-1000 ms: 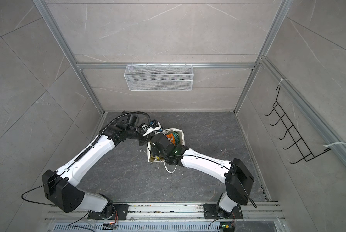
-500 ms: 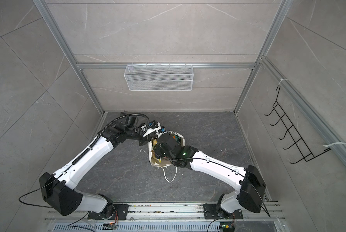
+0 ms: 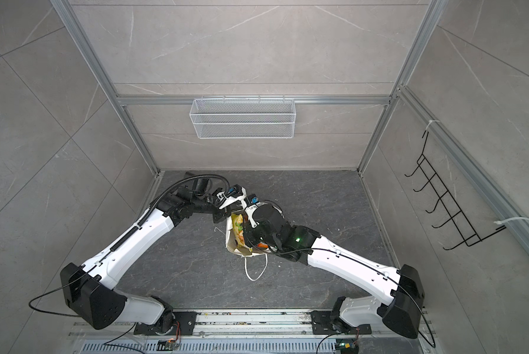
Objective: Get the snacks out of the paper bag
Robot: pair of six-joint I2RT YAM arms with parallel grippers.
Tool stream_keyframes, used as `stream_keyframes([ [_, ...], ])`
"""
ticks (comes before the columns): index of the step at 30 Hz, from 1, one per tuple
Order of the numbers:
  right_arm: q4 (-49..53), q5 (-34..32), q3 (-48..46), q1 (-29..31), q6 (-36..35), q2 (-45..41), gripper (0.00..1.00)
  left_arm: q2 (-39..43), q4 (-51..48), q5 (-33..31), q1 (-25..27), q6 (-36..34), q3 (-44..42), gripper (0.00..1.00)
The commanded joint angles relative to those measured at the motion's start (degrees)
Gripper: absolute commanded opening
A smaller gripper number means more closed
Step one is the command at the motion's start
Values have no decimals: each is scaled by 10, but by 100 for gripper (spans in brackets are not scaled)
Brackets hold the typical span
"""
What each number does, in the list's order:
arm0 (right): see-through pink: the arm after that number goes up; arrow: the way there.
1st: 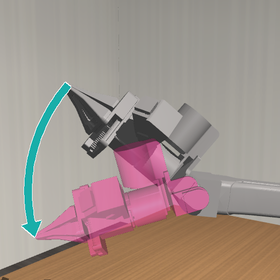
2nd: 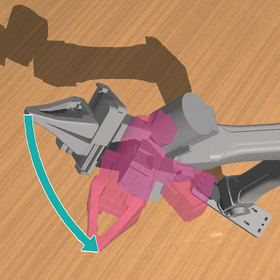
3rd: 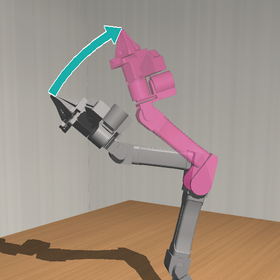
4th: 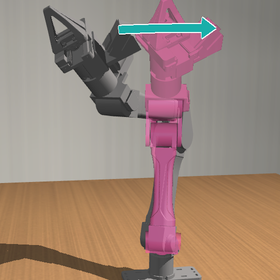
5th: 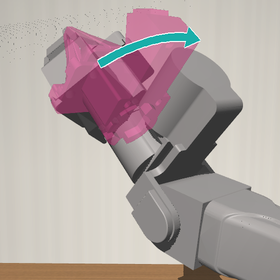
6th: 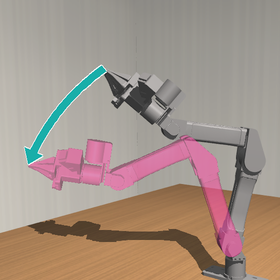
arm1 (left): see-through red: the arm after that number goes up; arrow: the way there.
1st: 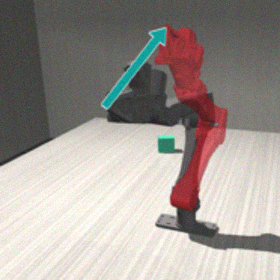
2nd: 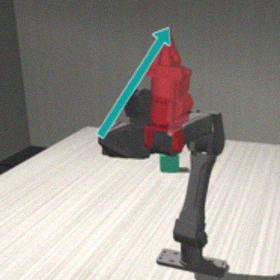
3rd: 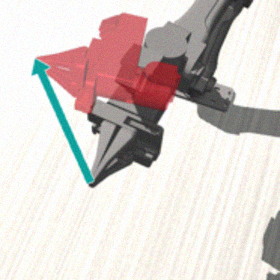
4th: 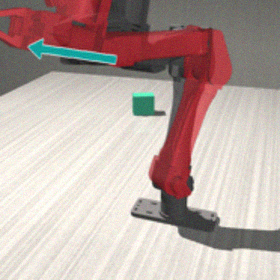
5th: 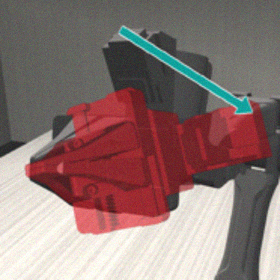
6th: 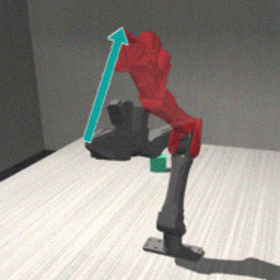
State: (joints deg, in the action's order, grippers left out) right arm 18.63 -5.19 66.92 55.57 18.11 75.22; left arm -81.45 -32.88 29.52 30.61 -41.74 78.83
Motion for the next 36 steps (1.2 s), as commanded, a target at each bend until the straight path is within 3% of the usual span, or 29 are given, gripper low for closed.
stream_keyframes([
  [1,11,28,2,-3,-41,-11,0,19,37,23,2,0,11,0],
  [11,40,18,32,-9,-89,-62,0,22,41,22,2,-2,10,0],
  [26,214,120,133,-89,-104,-114,0,17,44,13,2,-3,7,0],
  [29,234,157,134,-109,-100,-112,0,16,47,10,2,4,9,0],
  [36,211,176,78,-109,-89,-72,0,16,53,4,2,8,10,0],
])
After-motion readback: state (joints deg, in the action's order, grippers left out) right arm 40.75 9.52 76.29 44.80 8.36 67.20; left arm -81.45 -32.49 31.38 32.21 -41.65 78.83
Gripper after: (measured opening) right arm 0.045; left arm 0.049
